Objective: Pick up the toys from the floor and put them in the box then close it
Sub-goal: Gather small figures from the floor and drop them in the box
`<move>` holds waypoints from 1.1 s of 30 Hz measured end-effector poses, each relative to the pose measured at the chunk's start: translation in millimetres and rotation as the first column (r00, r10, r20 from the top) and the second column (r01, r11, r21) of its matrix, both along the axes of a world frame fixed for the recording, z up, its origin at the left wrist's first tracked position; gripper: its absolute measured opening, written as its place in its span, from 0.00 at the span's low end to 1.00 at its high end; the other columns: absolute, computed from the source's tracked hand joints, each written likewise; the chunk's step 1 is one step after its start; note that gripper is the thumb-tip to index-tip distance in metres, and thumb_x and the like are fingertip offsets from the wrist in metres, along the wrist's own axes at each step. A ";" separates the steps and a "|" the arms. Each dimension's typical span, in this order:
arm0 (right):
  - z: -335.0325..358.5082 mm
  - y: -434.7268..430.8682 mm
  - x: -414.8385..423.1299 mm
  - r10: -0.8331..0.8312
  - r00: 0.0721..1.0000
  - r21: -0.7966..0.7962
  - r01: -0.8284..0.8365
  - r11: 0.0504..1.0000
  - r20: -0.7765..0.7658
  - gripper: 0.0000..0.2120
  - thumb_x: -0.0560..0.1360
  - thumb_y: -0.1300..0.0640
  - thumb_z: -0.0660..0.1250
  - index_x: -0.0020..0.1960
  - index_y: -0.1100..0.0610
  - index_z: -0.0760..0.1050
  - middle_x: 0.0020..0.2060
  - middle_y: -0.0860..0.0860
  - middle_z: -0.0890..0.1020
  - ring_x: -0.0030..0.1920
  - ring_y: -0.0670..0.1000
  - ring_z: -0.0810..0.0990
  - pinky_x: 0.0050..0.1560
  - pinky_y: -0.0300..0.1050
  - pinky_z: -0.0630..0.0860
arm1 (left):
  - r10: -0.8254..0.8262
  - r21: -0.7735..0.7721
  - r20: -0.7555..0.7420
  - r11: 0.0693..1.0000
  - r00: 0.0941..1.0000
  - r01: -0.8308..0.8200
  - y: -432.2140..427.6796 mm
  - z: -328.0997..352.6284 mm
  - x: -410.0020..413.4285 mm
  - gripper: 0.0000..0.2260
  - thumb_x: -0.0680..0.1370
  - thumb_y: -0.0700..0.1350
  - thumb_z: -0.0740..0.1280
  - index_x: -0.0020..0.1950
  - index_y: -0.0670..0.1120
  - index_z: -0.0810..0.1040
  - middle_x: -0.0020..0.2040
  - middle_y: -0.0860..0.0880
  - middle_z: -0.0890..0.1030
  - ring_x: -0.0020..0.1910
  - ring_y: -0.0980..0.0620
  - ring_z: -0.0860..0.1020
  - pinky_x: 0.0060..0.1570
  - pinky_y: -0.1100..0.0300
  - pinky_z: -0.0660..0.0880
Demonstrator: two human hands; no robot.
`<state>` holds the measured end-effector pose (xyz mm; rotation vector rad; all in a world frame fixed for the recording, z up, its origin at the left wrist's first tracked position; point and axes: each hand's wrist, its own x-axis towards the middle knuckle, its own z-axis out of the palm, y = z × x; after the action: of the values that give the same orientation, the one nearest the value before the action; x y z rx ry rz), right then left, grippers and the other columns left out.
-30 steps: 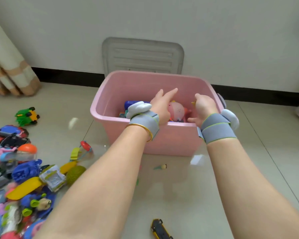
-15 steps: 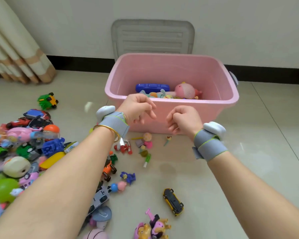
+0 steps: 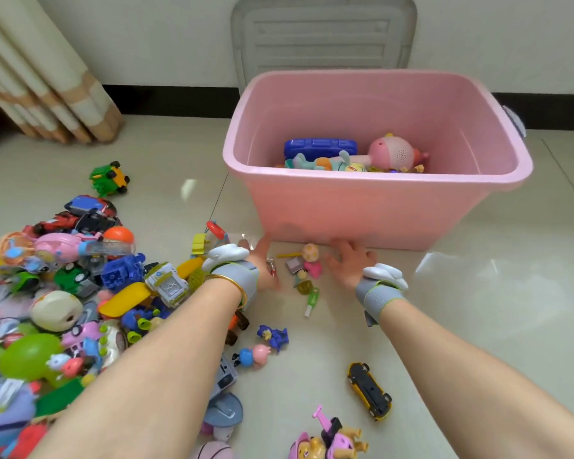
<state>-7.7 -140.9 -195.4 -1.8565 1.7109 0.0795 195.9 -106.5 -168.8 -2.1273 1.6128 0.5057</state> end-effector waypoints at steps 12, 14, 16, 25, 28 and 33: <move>4.5 -6.0 41.7 0.113 0.994 0.105 -0.112 0.988 0.000 0.24 0.79 0.37 0.47 0.69 0.44 0.66 0.66 0.57 0.64 0.61 0.64 0.73 0.62 0.51 0.71 | -0.099 0.034 -0.145 0.994 0.985 0.104 23.2 -9.1 -35.1 0.59 0.56 0.74 0.68 0.77 0.55 0.40 0.71 0.46 0.59 0.70 0.41 0.64 0.66 0.45 0.67; 7.6 -4.5 40.3 0.044 0.994 0.161 -0.059 0.985 0.097 0.24 0.79 0.38 0.48 0.70 0.45 0.67 0.66 0.57 0.64 0.55 0.62 0.75 0.57 0.56 0.77 | -0.099 -0.004 -0.111 0.995 0.989 0.099 29.1 -13.2 -43.5 0.60 0.57 0.74 0.68 0.77 0.54 0.37 0.72 0.46 0.57 0.70 0.40 0.63 0.67 0.45 0.66; 9.0 -2.9 38.1 -0.070 0.976 0.253 0.016 0.967 0.208 0.25 0.80 0.40 0.48 0.70 0.52 0.67 0.65 0.58 0.66 0.51 0.62 0.77 0.50 0.57 0.81 | -0.095 -0.010 -0.101 0.995 0.990 0.094 33.2 -15.6 -51.5 0.60 0.59 0.73 0.69 0.77 0.52 0.37 0.73 0.45 0.56 0.71 0.40 0.62 0.68 0.45 0.65; 3.5 13.6 27.0 -0.403 0.802 0.448 0.192 0.873 0.442 0.15 0.81 0.48 0.52 0.52 0.57 0.71 0.47 0.60 0.78 0.45 0.59 0.78 0.50 0.62 0.80 | -0.094 -0.101 -0.136 0.992 0.986 0.081 33.5 -15.5 -62.9 0.32 0.65 0.59 0.70 0.63 0.49 0.63 0.57 0.46 0.65 0.51 0.44 0.68 0.49 0.54 0.71; -2.8 24.8 31.3 -0.449 0.730 0.416 0.245 0.875 0.515 0.15 0.80 0.48 0.55 0.55 0.59 0.72 0.48 0.60 0.78 0.51 0.61 0.78 0.53 0.64 0.79 | -0.049 -0.142 -0.190 0.990 0.981 0.022 34.7 -22.2 -66.2 0.26 0.70 0.54 0.67 0.64 0.48 0.64 0.60 0.45 0.66 0.55 0.42 0.71 0.53 0.52 0.71; -9.8 42.4 38.9 -0.571 0.591 0.479 0.326 0.815 0.569 0.12 0.78 0.46 0.58 0.54 0.54 0.70 0.54 0.60 0.79 0.55 0.61 0.79 0.58 0.61 0.76 | -0.023 -0.151 -0.225 0.988 0.974 -0.012 34.9 -25.5 -72.2 0.27 0.73 0.57 0.67 0.67 0.48 0.65 0.61 0.45 0.67 0.57 0.40 0.73 0.60 0.49 0.70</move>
<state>31.2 -98.5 -205.2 -0.9398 1.4373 -0.4729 123.7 -71.6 -194.4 -2.2421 1.8329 0.6636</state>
